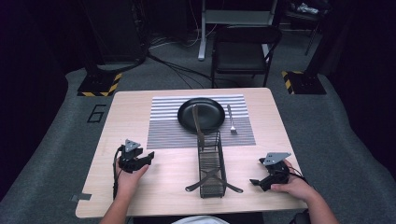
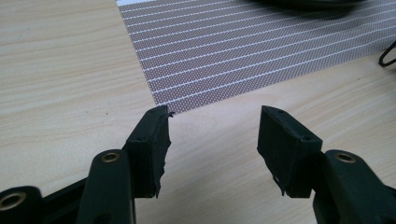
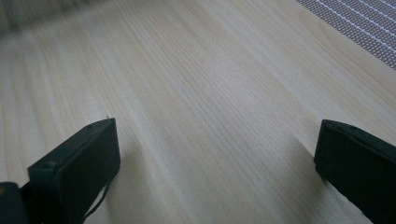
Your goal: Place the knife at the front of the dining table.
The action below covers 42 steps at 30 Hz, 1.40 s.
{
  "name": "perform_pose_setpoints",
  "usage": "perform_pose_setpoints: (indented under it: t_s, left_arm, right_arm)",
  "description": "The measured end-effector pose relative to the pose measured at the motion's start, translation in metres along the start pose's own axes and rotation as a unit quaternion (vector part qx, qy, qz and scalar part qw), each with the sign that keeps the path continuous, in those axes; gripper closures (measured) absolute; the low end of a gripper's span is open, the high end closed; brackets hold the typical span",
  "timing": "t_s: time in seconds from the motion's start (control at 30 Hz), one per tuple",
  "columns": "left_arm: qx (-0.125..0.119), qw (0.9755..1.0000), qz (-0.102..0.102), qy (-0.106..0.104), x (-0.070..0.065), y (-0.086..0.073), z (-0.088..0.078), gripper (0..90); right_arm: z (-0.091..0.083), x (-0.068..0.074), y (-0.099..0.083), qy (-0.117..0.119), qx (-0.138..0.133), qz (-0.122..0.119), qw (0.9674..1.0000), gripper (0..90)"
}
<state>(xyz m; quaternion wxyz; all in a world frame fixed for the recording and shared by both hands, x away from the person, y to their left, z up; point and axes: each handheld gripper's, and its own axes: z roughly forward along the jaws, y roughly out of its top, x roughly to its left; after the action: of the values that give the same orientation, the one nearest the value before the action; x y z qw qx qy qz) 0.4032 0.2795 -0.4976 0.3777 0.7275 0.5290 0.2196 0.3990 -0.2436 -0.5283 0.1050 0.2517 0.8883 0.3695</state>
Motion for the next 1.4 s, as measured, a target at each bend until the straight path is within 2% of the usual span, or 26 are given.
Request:
perform_pose_setpoints:
  t_s: [0.1,0.37,0.4,0.67,0.87,1.17,1.4]
  left_arm:
    - [-0.001,0.9999,-0.004,-0.014,-0.004,0.004,-0.004,42.1]
    - [0.012,0.9996,0.017,-0.019,-0.013,0.014,-0.007,41.3]
    - [0.012,0.9994,0.025,-0.021,-0.016,0.016,-0.008,41.3]
    - [0.011,0.999,0.026,-0.034,-0.024,0.026,-0.009,41.3]
    - [0.017,0.9974,0.046,-0.054,-0.035,0.033,-0.007,40.6]
    - [0.015,0.9959,0.047,-0.076,-0.052,0.042,-0.001,41.5]
    - [0.017,0.9938,0.063,-0.09,-0.063,0.051,0.002,44.4]
  right_arm:
    - [0.0,0.0,0.0,0.0,0.0,0.0,1.0,0.0]
    - [0.0,0.0,0.0,0.0,0.0,0.0,1.0,0.0]
    - [0.0,0.0,0.0,0.0,0.0,0.0,1.0,0.0]
    - [0.0,0.0,0.0,0.0,0.0,0.0,1.0,0.0]
    - [0.0,0.0,0.0,0.0,0.0,0.0,1.0,0.0]
    - [0.0,0.0,0.0,0.0,0.0,0.0,1.0,0.0]
    - [0.0,0.0,0.0,0.0,0.0,0.0,1.0,0.0]
